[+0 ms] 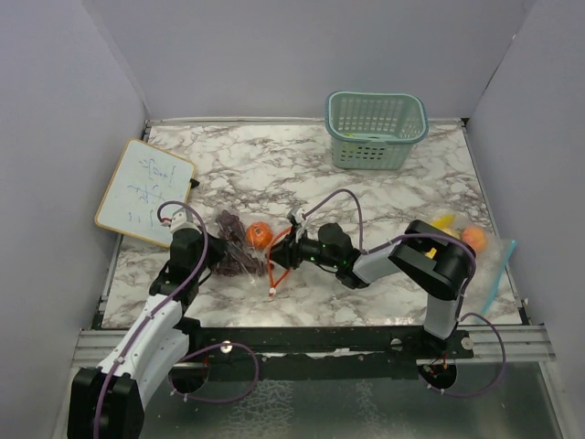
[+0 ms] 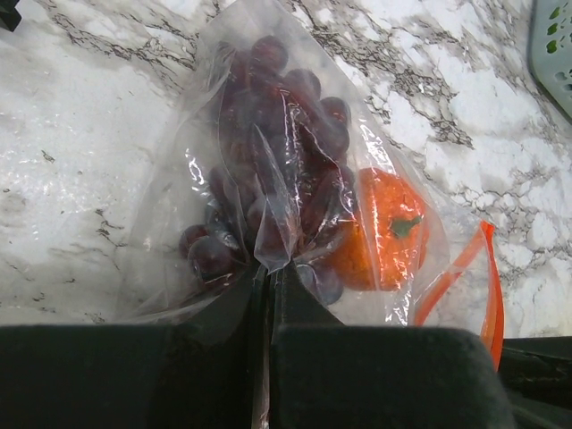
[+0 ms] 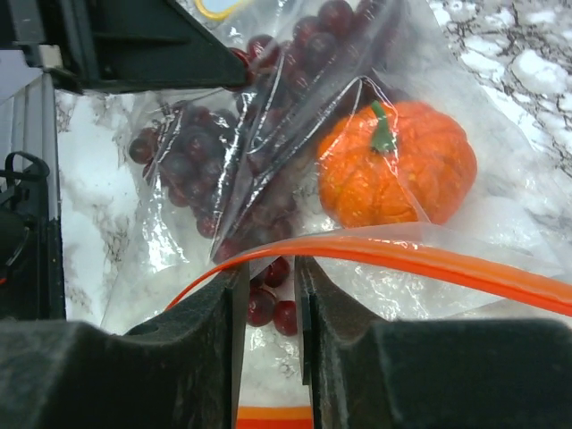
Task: Open the zip-top bag and remove the fake food
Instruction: Pick up the fake fruit from the zipper food storage bag.
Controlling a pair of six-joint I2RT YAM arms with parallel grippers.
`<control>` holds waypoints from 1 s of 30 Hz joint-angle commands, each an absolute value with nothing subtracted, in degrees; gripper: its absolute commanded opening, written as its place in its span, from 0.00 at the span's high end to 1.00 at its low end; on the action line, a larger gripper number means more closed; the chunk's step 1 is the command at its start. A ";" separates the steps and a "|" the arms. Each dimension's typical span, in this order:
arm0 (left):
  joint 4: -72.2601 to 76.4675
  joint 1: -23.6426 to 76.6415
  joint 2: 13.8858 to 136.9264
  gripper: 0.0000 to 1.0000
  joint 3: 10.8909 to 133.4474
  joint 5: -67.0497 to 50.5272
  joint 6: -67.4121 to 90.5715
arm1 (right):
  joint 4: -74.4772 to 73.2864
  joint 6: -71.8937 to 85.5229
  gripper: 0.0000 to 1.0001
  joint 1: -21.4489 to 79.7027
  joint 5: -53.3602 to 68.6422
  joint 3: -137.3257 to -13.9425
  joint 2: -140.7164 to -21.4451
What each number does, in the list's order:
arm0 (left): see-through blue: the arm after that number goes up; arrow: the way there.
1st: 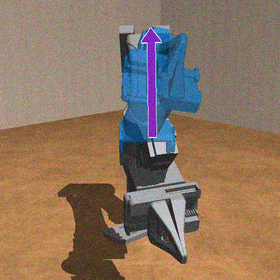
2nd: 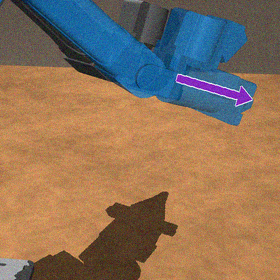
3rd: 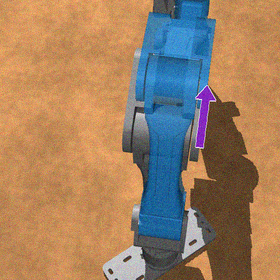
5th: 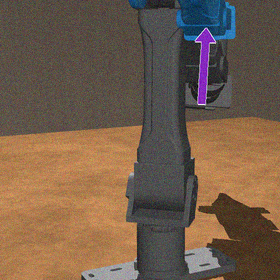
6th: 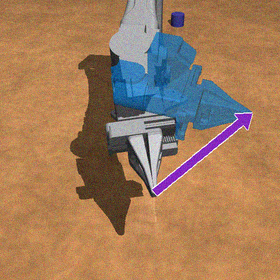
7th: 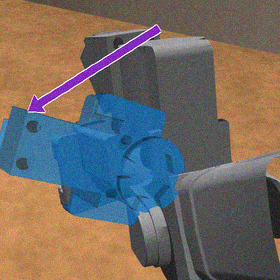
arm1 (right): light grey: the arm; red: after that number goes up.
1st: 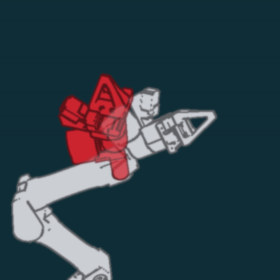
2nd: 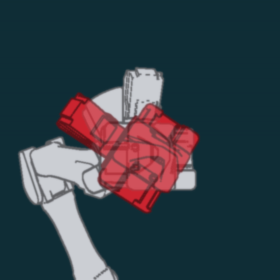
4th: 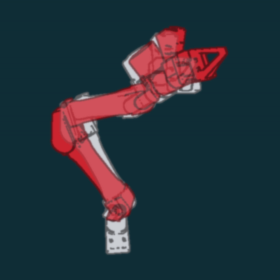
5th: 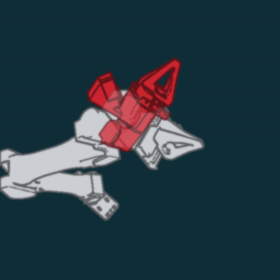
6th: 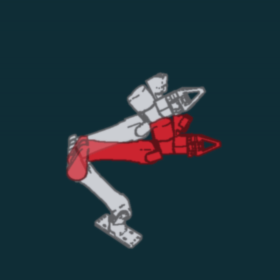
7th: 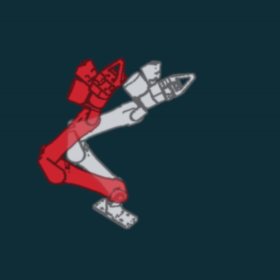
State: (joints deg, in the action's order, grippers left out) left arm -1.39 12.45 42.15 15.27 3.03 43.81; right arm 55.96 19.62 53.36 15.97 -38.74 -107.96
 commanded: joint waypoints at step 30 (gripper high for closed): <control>-1.05 12.38 40.05 1.00 12.98 2.26 43.78 | 51.22 15.13 0.46 57.99 13.41 -43.12 -117.01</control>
